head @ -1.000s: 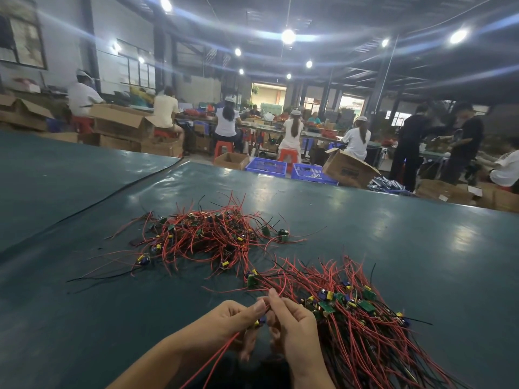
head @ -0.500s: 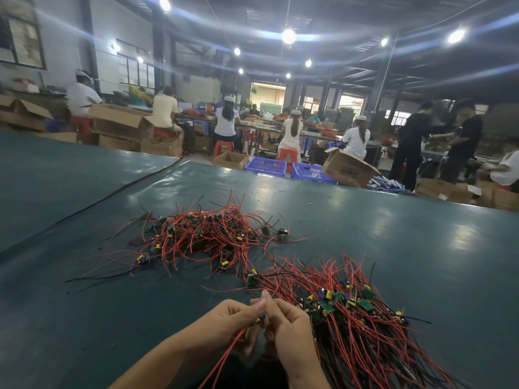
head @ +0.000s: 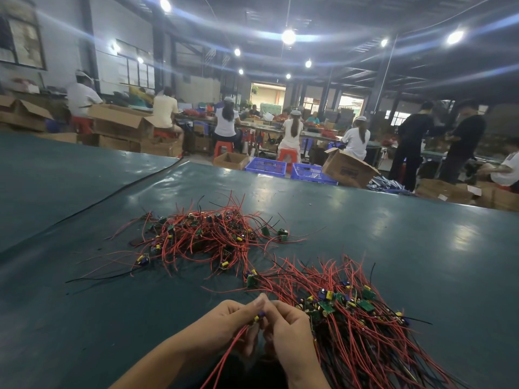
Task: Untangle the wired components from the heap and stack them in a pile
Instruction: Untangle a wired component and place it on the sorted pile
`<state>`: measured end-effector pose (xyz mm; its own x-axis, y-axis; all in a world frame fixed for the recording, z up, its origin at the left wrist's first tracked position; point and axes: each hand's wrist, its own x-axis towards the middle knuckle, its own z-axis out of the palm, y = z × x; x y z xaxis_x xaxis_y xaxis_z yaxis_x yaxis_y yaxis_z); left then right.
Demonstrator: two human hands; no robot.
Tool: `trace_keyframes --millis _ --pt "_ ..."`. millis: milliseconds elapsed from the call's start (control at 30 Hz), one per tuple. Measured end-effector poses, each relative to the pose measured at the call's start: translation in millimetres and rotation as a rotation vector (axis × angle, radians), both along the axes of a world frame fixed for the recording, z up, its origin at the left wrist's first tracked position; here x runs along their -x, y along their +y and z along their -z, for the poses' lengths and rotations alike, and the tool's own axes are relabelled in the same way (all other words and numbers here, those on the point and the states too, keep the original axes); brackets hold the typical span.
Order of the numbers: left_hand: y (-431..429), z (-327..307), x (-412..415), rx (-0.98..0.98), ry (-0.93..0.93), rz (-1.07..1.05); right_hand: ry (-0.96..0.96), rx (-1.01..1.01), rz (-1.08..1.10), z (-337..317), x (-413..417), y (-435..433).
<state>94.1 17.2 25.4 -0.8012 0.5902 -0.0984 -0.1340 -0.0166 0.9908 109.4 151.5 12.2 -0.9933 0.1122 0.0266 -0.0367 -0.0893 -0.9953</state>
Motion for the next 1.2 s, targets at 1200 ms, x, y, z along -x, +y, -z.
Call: trace_keyframes --millis 1200 --pt "4.6 -2.4 1.5 0.218 0.116 -0.151 0.031 -0.035 0.11 0.3 0.2 2.6"
